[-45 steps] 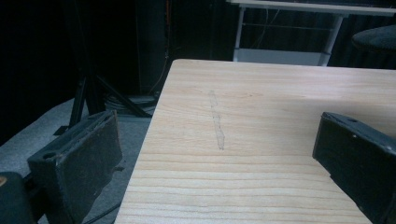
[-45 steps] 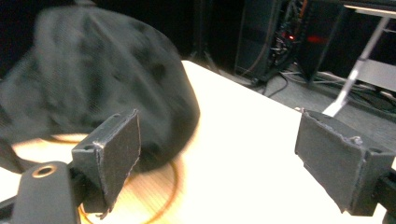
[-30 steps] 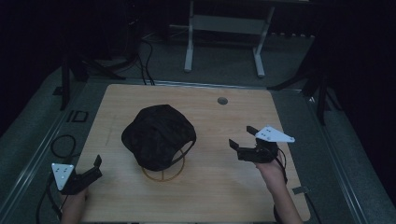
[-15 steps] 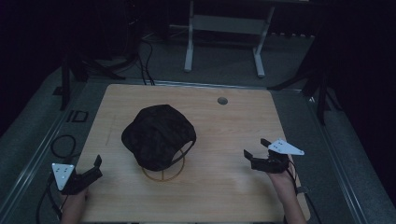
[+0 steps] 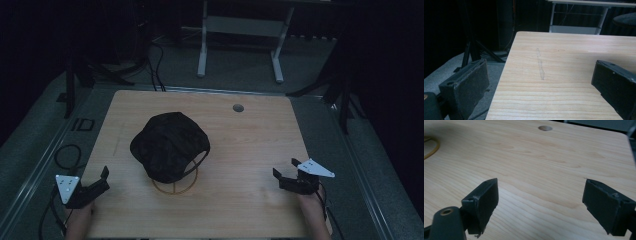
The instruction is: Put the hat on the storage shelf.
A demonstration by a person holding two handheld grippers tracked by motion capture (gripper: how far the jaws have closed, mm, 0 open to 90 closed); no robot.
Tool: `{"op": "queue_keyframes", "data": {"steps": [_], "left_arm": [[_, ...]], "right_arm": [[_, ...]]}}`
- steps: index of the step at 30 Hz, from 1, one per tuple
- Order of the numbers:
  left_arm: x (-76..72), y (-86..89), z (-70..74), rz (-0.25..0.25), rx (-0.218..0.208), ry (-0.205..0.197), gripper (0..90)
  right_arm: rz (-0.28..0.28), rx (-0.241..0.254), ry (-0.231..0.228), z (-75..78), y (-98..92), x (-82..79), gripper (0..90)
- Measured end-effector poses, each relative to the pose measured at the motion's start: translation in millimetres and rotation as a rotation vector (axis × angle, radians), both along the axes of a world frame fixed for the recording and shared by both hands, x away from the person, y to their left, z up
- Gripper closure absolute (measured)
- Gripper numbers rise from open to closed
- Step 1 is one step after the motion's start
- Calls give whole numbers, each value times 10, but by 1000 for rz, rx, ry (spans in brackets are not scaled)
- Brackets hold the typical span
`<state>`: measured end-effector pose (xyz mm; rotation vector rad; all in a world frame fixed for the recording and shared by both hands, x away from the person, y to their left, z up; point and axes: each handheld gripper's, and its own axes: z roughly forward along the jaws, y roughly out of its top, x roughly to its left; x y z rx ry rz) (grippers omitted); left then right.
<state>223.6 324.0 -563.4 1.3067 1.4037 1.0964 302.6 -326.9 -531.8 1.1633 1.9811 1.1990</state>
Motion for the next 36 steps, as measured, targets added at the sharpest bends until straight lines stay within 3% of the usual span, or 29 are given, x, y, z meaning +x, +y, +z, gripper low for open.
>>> {"op": "queue_keyframes", "data": {"steps": [5, 13, 22, 26, 36], "left_arm": [[0, -3, 1, 1, 2, 1, 18], [2, -2, 0, 2, 1, 2, 18], [0, 0, 0, 2, -1, -1, 18], [0, 1, 0, 3, -1, 0, 18], [0, 2, 0, 2, -2, 0, 18]], "right_arm": [[-66, 9, -11, -46, -108, -77, 134], [-106, 17, -7, -95, -261, -180, 135], [-200, 4, 4, -186, -395, -309, 137], [-242, -7, -15, -202, -429, -322, 140], [-259, 1, -7, -208, -443, -311, 141]]}}
